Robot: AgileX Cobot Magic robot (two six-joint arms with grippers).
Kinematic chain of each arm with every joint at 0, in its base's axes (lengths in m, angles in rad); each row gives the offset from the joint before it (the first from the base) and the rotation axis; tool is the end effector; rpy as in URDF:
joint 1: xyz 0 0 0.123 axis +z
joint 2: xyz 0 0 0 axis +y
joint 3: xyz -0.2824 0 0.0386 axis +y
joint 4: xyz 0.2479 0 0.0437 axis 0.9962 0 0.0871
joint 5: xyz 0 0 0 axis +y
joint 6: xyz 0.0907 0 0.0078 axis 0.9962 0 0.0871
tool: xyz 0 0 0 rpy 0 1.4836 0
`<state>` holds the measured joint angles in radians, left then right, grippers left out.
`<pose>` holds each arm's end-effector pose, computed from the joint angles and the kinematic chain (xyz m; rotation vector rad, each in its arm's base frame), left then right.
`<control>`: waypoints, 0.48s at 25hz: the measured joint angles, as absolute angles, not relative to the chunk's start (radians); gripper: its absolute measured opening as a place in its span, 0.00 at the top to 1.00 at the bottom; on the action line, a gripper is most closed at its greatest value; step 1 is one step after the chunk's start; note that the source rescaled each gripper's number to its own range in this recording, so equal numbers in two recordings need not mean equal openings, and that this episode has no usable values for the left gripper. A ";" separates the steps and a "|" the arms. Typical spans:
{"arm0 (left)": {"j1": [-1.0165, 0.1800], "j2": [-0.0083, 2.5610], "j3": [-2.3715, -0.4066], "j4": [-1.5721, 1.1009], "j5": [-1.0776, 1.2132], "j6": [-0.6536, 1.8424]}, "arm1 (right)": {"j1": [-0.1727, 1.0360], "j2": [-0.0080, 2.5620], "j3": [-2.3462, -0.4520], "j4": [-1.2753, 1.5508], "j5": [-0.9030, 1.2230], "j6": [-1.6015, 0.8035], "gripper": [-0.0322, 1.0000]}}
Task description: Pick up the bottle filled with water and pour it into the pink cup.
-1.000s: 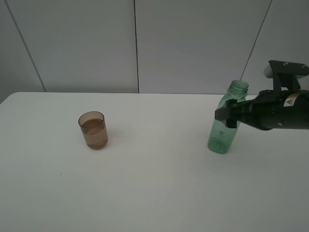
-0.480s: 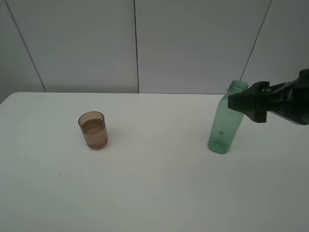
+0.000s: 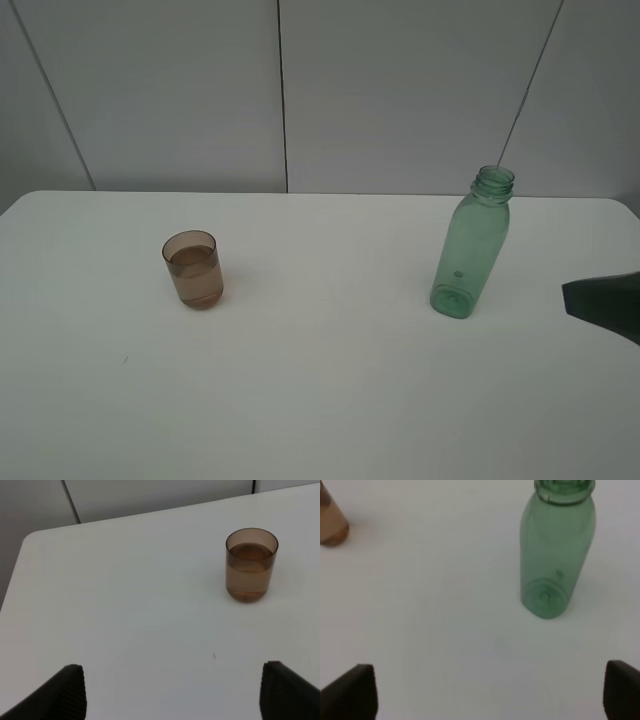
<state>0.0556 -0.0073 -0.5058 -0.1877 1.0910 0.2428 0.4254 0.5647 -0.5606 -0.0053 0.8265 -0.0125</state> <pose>-0.0079 -0.0155 0.2775 0.2048 2.0369 -0.0393 0.0886 0.0398 0.2877 -0.5067 2.2669 0.2028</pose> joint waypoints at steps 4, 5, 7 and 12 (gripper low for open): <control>0.056 -0.007 -0.506 -0.188 1.091 0.243 | 0.425 0.481 -0.561 0.015 0.885 -0.019 0.10; 0.056 -0.007 -0.506 -0.188 1.091 0.243 | 0.425 0.455 -0.561 0.031 0.892 -0.020 0.06; 0.056 -0.007 -0.506 -0.188 1.091 0.243 | 0.425 0.386 -0.561 0.050 0.908 -0.018 0.03; 0.056 -0.007 -0.506 -0.188 1.091 0.243 | 0.425 0.215 -0.561 0.051 0.965 -0.014 0.00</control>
